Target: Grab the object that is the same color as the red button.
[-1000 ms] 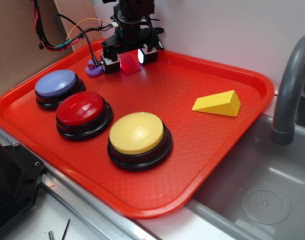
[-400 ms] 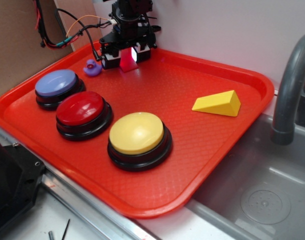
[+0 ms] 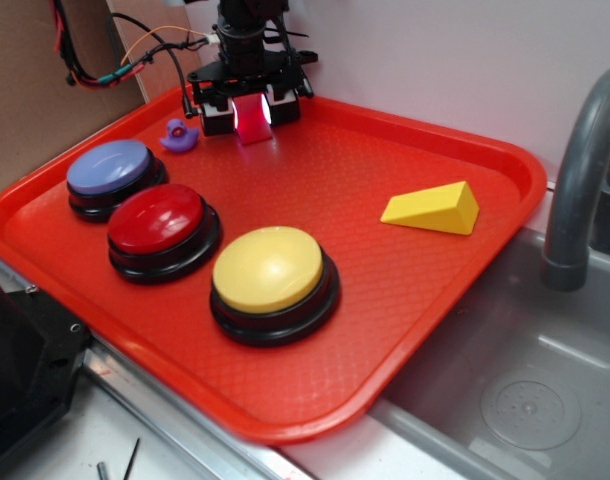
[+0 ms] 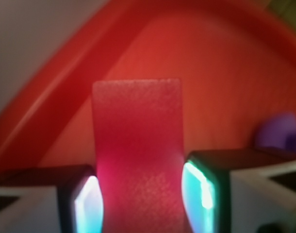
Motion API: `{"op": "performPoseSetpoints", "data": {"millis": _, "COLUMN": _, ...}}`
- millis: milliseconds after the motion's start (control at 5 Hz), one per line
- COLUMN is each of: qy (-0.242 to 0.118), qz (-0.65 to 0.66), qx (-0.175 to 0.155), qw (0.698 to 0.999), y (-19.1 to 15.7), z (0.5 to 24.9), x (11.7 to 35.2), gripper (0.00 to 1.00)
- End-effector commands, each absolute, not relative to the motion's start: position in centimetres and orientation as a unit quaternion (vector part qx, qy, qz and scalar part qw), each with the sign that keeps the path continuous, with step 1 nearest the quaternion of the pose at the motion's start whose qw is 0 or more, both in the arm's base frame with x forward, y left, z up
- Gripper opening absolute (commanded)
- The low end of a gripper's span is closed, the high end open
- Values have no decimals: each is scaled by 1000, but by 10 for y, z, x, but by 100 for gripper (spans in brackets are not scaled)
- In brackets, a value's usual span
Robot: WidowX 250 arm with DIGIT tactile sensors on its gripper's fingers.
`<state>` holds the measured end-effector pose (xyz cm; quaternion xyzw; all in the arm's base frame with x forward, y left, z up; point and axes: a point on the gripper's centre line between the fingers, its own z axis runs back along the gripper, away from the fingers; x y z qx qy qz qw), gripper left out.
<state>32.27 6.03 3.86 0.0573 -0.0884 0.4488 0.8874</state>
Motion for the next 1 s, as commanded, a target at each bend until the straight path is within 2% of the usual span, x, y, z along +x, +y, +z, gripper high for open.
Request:
{"op": "performPoseSetpoints", "data": {"millis": 0, "qy": -70, "qz": 343, "qx": -51, "qw": 935, "y": 29, "z": 133, "x": 298, "gripper": 0}}
{"op": "performPoseSetpoints", "data": {"millis": 200, "qy": -45, "qz": 294, "qx": -55, "qw": 953, "y": 5, "z": 158, "x": 289, "gripper": 0}}
{"op": "performPoseSetpoints", "data": {"millis": 400, "qy": -54, "qz": 254, "qx": -60, "qw": 964, "y": -10, "z": 179, "x": 274, "gripper": 0}}
{"op": "performPoseSetpoints", "data": {"millis": 600, "qy": -90, "qz": 228, "qx": -59, "qw": 968, "y": -20, "z": 194, "x": 256, "gripper": 0}}
{"op": "performPoseSetpoints", "data": {"millis": 800, "qy": -80, "qz": 197, "qx": -47, "qw": 976, "y": -20, "z": 191, "x": 256, "gripper": 0}}
